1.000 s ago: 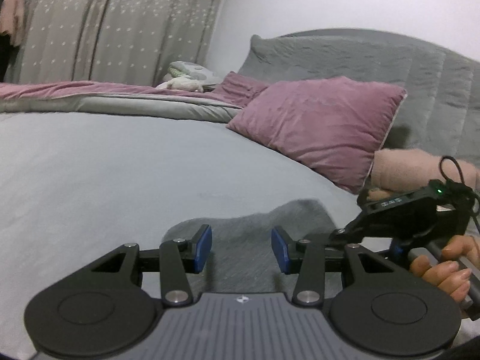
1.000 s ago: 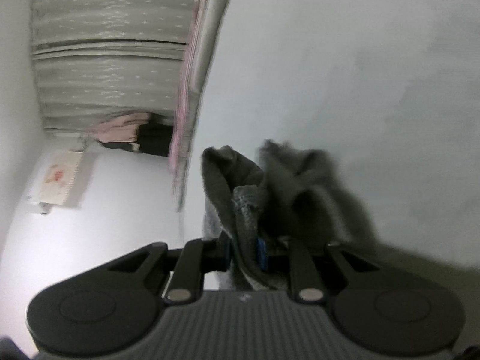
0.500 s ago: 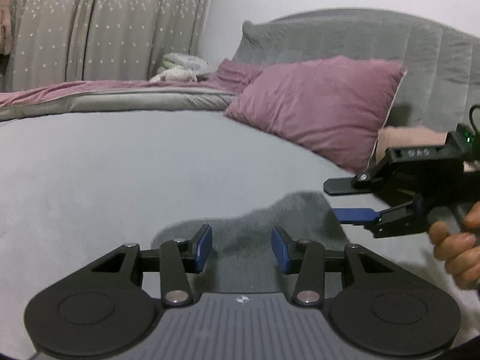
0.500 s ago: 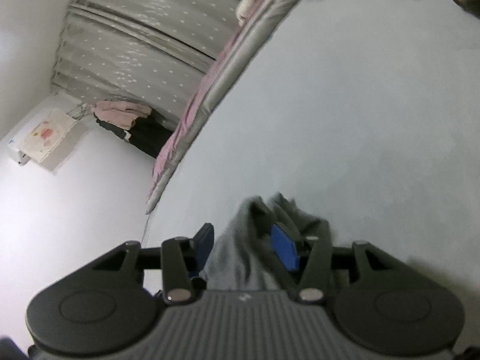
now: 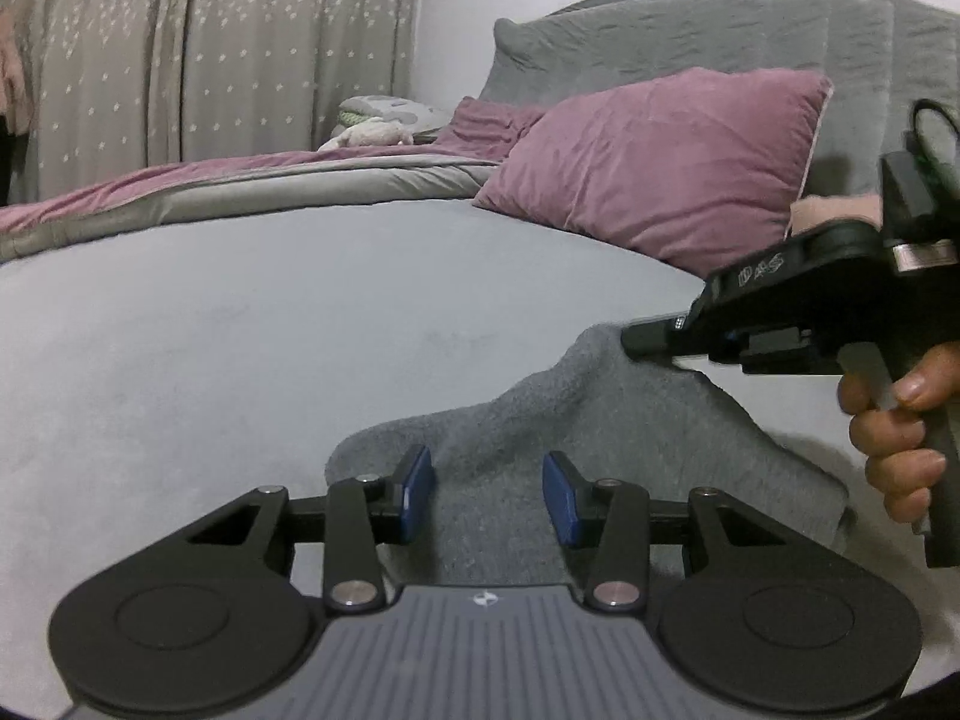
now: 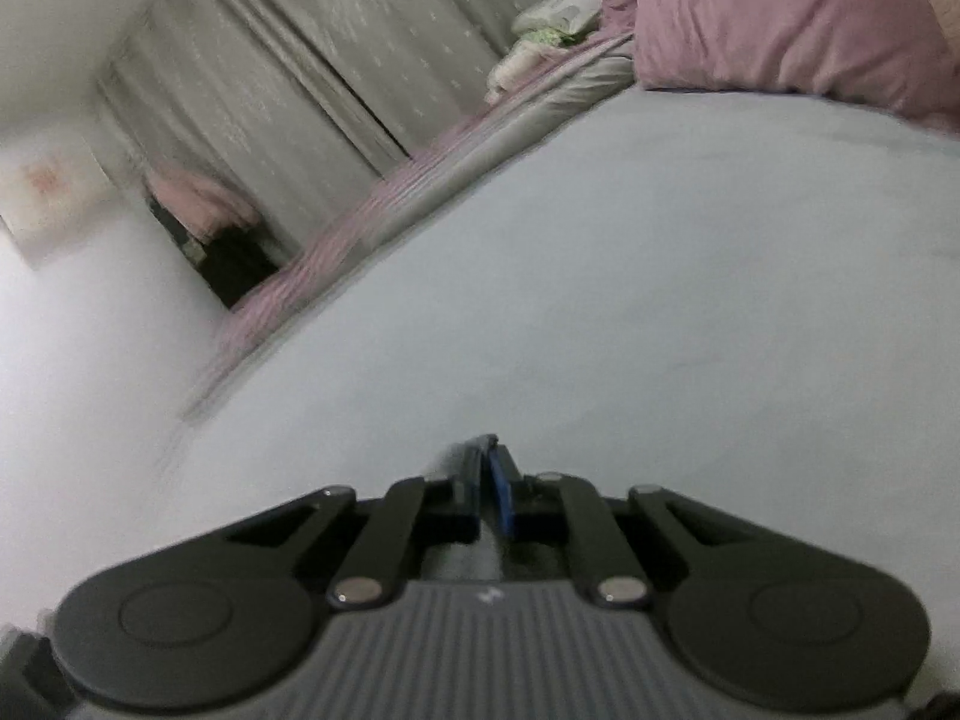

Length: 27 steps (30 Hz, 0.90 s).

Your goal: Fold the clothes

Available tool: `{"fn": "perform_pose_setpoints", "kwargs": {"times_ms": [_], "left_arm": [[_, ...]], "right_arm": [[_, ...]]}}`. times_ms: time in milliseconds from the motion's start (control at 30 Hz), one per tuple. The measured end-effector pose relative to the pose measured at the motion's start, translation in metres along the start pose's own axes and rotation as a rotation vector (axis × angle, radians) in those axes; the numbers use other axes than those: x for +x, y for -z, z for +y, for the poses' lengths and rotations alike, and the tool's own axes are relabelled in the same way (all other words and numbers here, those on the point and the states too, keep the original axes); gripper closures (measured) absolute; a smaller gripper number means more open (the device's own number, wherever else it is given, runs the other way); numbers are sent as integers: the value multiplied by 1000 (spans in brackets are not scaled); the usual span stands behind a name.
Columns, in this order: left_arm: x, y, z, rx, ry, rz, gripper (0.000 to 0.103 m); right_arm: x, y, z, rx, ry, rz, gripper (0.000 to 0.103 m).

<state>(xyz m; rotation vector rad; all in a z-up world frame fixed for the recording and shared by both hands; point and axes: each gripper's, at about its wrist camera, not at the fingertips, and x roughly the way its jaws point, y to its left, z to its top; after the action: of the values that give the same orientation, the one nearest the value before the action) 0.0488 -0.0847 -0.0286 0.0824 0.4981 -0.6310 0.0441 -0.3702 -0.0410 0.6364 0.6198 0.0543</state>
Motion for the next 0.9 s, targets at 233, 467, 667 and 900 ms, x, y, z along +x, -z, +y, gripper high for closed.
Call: {"fn": "perform_pose_setpoints", "kwargs": {"times_ms": [233, 467, 667, 900], "left_arm": [[-10, -9, 7, -24, 7, -62, 60], [-8, -13, 31, -98, -29, -56, 60], [-2, -18, 59, -232, 36, -35, 60], [9, -11, 57, -244, 16, -4, 79]], "right_arm": [[-15, -2, 7, -9, 35, 12, 97], [-10, 0, 11, -5, 34, 49, 92], [-25, -2, 38, -127, 40, -77, 65], [-13, 28, 94, -454, 49, -95, 79]]}}
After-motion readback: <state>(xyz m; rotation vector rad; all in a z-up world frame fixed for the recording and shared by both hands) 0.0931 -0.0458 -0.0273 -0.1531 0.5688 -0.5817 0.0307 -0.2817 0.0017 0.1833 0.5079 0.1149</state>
